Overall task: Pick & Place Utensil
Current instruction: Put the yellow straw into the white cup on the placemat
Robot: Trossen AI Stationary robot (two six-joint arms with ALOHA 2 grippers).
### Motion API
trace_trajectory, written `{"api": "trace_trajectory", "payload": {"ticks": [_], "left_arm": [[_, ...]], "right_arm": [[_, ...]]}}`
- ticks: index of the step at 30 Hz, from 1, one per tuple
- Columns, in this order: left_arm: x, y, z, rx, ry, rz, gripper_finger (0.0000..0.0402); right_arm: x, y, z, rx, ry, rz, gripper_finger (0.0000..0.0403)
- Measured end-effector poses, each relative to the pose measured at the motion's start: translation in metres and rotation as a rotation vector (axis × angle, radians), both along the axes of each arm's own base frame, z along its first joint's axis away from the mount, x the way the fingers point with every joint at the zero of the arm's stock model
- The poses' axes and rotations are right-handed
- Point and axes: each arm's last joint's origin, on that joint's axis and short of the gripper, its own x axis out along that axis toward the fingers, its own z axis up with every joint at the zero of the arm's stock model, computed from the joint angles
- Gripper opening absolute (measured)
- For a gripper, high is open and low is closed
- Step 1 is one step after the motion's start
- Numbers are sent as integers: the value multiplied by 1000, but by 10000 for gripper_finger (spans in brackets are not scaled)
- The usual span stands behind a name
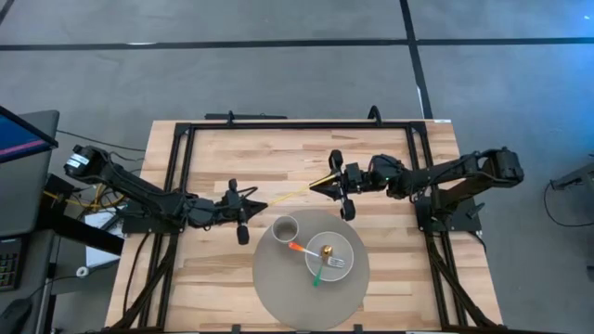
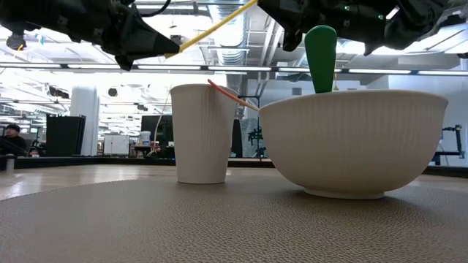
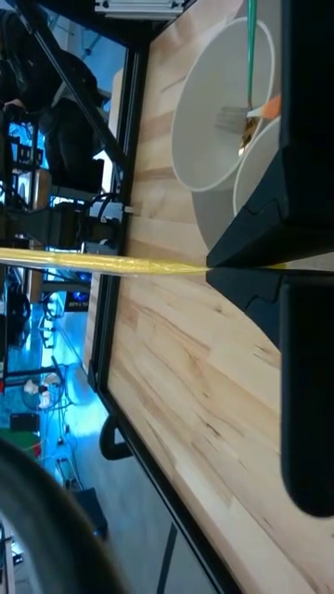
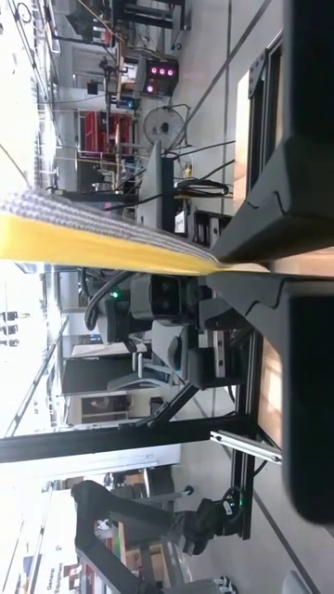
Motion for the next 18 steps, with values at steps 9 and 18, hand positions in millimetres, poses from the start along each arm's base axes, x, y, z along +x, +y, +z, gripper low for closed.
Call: {"api": "trace_trajectory", "payload": {"ticks": [9, 18], "left_arm": [[0, 0, 0, 0, 0, 1, 8], [0, 0, 0, -1, 0, 0, 39]], "right_arm": [[0, 0, 0, 2, 1, 1, 3], [0, 0, -1, 3, 15, 0, 1]]}}
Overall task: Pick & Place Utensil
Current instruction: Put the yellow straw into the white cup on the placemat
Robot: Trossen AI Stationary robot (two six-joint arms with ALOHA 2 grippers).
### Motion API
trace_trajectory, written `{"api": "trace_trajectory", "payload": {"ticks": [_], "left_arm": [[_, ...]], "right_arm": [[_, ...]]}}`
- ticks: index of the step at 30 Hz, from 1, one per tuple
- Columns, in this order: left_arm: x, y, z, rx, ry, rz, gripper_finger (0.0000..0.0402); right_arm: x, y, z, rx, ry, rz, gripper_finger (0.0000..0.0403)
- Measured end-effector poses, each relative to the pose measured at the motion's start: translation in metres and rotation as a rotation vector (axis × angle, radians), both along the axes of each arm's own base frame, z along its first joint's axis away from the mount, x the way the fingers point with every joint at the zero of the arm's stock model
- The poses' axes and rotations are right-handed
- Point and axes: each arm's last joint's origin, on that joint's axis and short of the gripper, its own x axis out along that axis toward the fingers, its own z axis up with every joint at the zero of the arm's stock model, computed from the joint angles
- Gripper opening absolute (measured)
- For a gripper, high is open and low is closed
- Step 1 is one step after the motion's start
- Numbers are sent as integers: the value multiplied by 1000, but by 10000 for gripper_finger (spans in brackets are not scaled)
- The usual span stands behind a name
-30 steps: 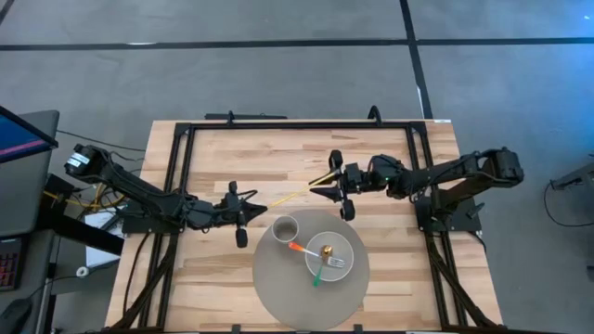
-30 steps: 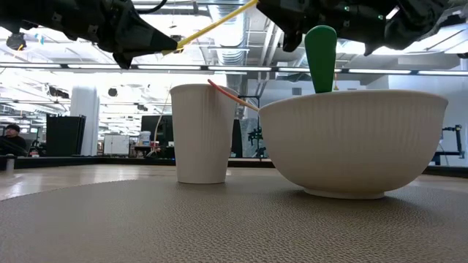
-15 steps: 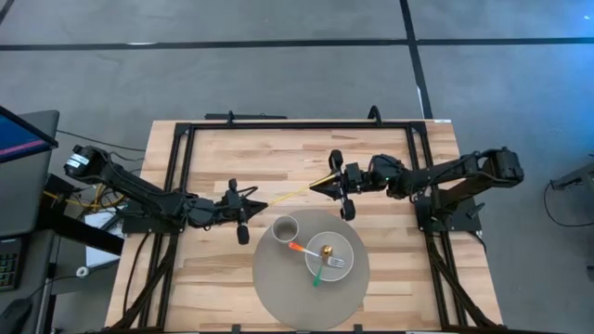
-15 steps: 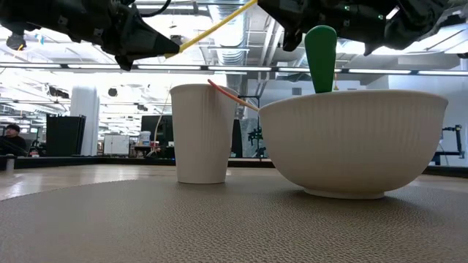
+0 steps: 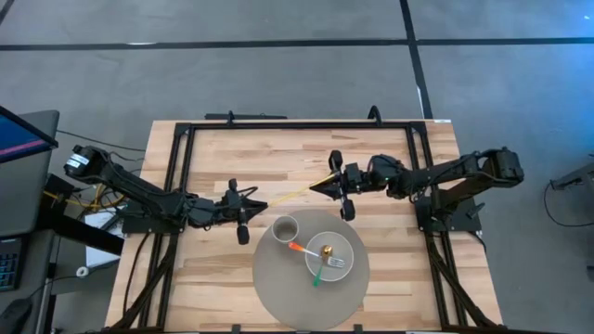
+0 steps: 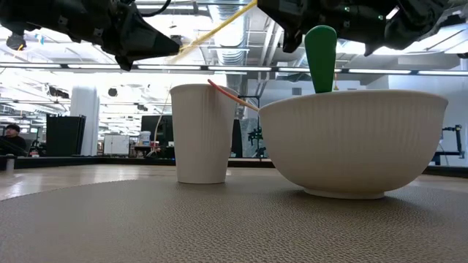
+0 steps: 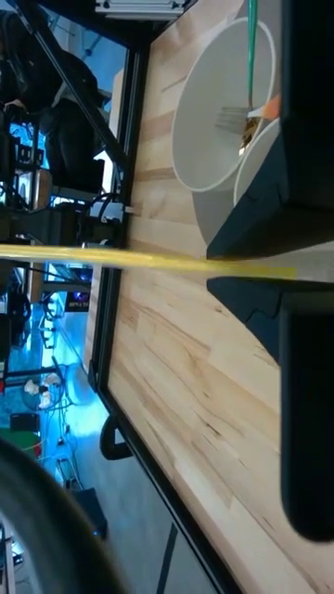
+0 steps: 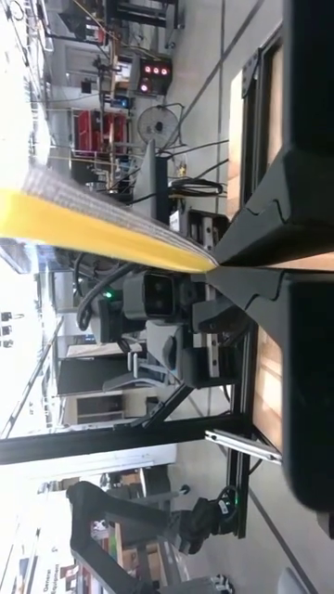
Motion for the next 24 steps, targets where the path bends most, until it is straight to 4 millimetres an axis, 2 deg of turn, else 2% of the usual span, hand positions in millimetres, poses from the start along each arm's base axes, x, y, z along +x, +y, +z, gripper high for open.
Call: {"api": "trace_trajectory", "payload": {"ticks": [9, 14, 19, 24], "left_arm": [[0, 0, 0, -1, -1, 1, 96], [0, 0, 1, -2, -8, 8, 101], [0, 0, 1, -2, -8, 8, 102], [0, 0, 1, -5, -9, 9, 102]], "right_arm": [[2, 1, -2, 59, 61, 9, 0], [8, 7, 16, 94, 195, 24, 0], [12, 26, 38, 40, 321, 56, 0], [11, 53, 50, -94, 411, -35, 0]]}}
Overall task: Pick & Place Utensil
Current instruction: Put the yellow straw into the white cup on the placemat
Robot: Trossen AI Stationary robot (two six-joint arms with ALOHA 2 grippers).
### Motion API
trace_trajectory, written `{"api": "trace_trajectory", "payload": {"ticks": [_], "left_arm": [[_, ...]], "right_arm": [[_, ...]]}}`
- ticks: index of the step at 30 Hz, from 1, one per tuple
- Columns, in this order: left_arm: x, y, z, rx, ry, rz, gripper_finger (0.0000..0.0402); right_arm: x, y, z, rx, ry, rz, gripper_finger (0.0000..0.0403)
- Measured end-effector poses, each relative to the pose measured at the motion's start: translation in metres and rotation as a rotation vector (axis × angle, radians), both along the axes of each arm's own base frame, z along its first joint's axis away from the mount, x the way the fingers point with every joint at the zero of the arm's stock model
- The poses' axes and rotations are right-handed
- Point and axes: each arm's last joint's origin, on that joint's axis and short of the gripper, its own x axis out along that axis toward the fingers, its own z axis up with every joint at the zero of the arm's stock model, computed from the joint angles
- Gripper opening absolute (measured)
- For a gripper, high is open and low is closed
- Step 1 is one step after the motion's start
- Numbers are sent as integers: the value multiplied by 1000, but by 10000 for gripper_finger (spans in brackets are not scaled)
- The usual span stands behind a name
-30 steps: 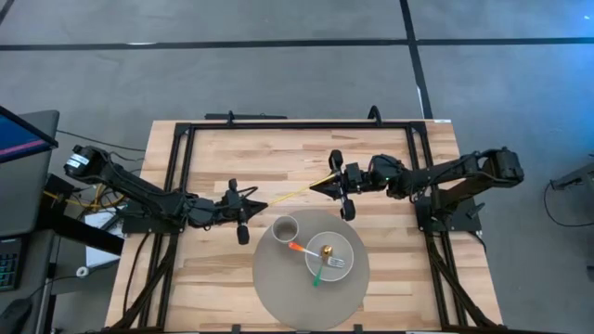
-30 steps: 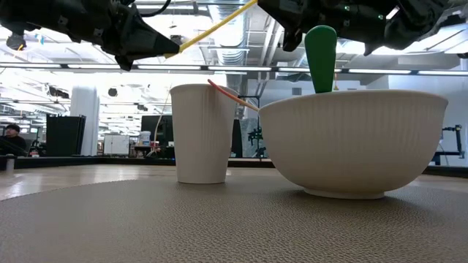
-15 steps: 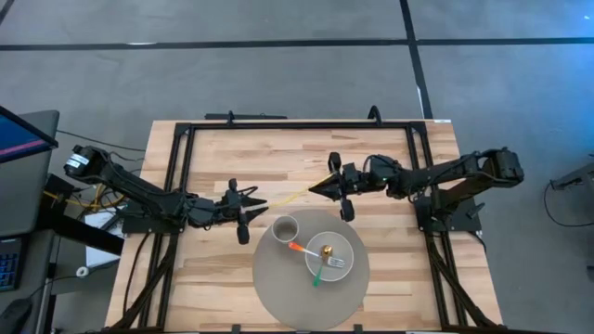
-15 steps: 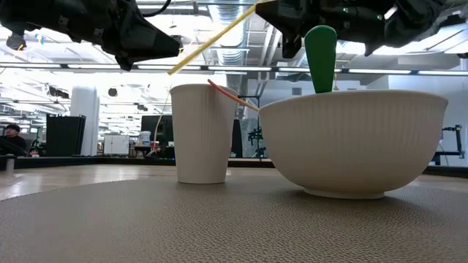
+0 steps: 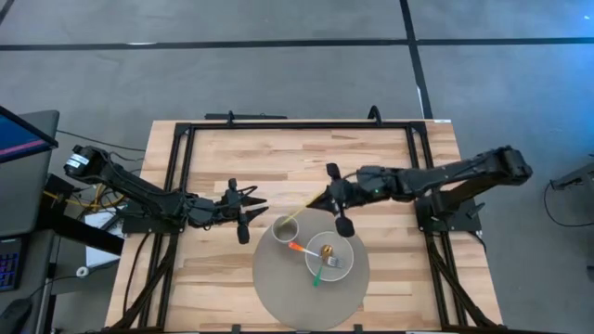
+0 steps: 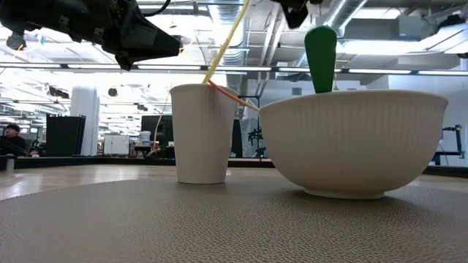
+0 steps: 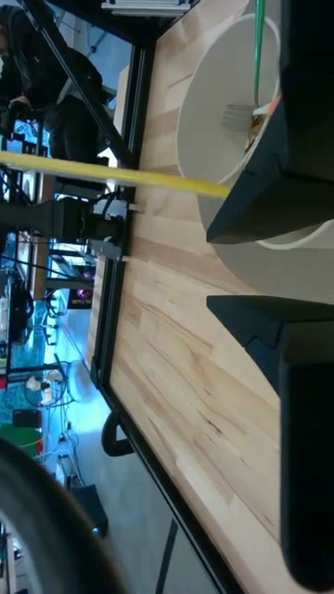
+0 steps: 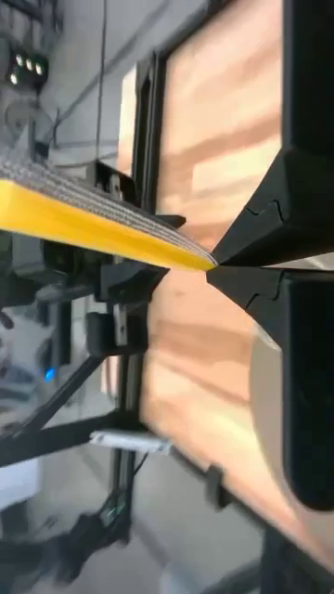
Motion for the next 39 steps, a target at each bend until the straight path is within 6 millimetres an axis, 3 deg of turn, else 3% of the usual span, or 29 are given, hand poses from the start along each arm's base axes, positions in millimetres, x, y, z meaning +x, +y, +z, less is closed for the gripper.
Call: {"api": "trace_trajectory", "payload": {"ticks": [6, 16, 26, 39], "left_arm": [[0, 0, 0, 0, 0, 0, 101], [0, 0, 0, -2, -4, 0, 102], [0, 0, 1, -4, -11, 0, 102], [0, 0, 1, -4, -10, 0, 102]], "right_arm": [[-3, 18, 3, -65, 39, -28, 0], [8, 15, -16, -82, 126, -39, 6], [24, 10, -37, -144, 162, -41, 66], [14, 16, -23, -154, 116, -14, 126]]}}
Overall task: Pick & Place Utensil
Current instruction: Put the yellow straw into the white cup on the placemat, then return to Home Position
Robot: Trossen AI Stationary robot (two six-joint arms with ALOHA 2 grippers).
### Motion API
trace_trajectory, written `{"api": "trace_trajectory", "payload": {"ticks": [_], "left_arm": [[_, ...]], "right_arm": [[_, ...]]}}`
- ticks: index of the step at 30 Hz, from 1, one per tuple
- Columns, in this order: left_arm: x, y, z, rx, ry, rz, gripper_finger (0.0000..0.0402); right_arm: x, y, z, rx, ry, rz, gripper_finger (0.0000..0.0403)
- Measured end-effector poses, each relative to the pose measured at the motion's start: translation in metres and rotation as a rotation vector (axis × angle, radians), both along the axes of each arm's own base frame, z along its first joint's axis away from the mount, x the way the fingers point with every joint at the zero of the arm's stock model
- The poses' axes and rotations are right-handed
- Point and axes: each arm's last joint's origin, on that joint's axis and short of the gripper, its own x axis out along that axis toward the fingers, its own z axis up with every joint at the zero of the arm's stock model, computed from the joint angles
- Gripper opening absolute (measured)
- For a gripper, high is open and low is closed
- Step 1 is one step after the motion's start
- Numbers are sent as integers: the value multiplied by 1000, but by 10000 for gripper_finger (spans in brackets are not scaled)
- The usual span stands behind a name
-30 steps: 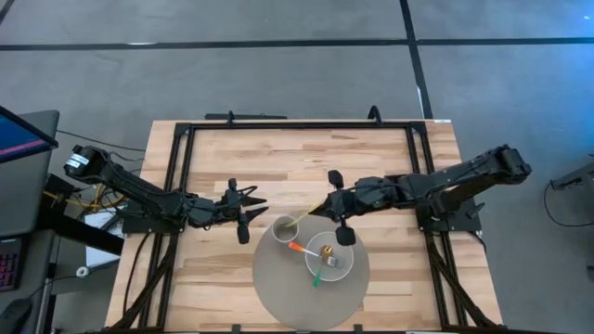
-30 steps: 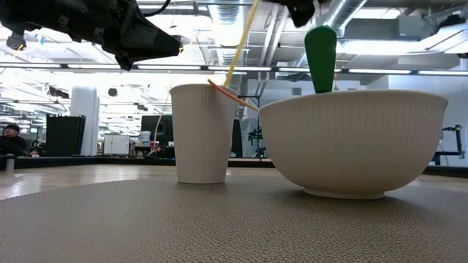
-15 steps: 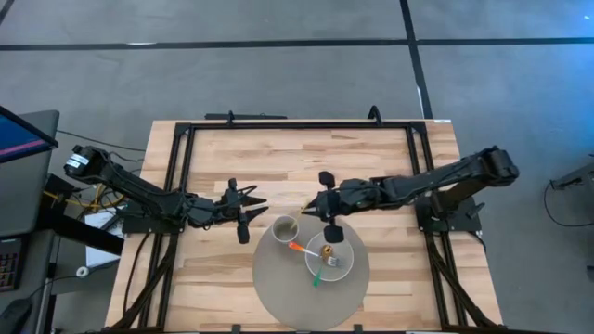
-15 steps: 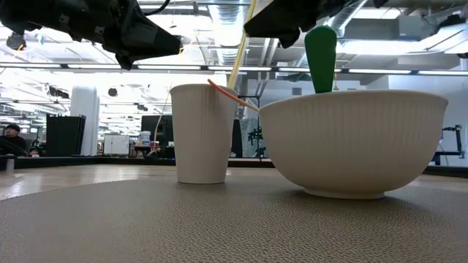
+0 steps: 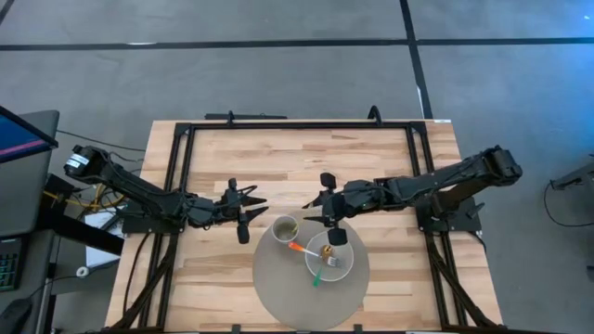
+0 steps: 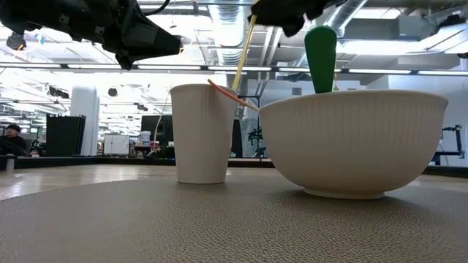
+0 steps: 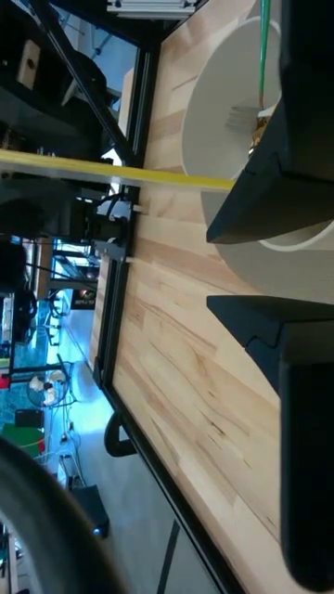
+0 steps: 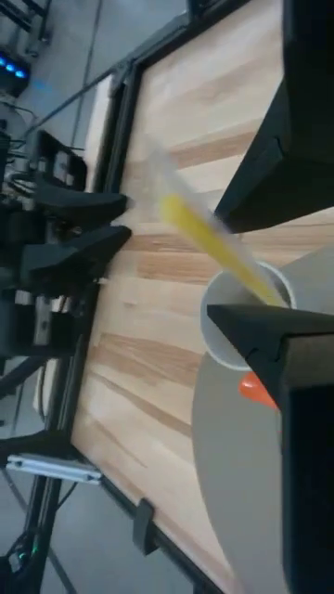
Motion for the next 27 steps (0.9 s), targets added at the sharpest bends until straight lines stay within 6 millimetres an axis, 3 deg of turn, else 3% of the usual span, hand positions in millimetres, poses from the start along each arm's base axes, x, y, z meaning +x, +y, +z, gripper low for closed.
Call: {"api": "trace_trajectory", "payload": {"ticks": [8, 16, 21, 27], "left_arm": [[0, 0, 0, -1, -2, 0, 102], [-2, 1, 5, -10, -28, 0, 102], [-13, 5, 25, -27, -118, -2, 102], [-41, 13, 58, 62, -256, -19, 102]], "right_arm": [[-21, 3, 27, -6, -73, 32, 141], [-66, -4, 59, -9, -92, 44, 139], [-98, -15, 76, -6, -110, 28, 130], [-116, -20, 87, 67, -153, 3, 128]]}}
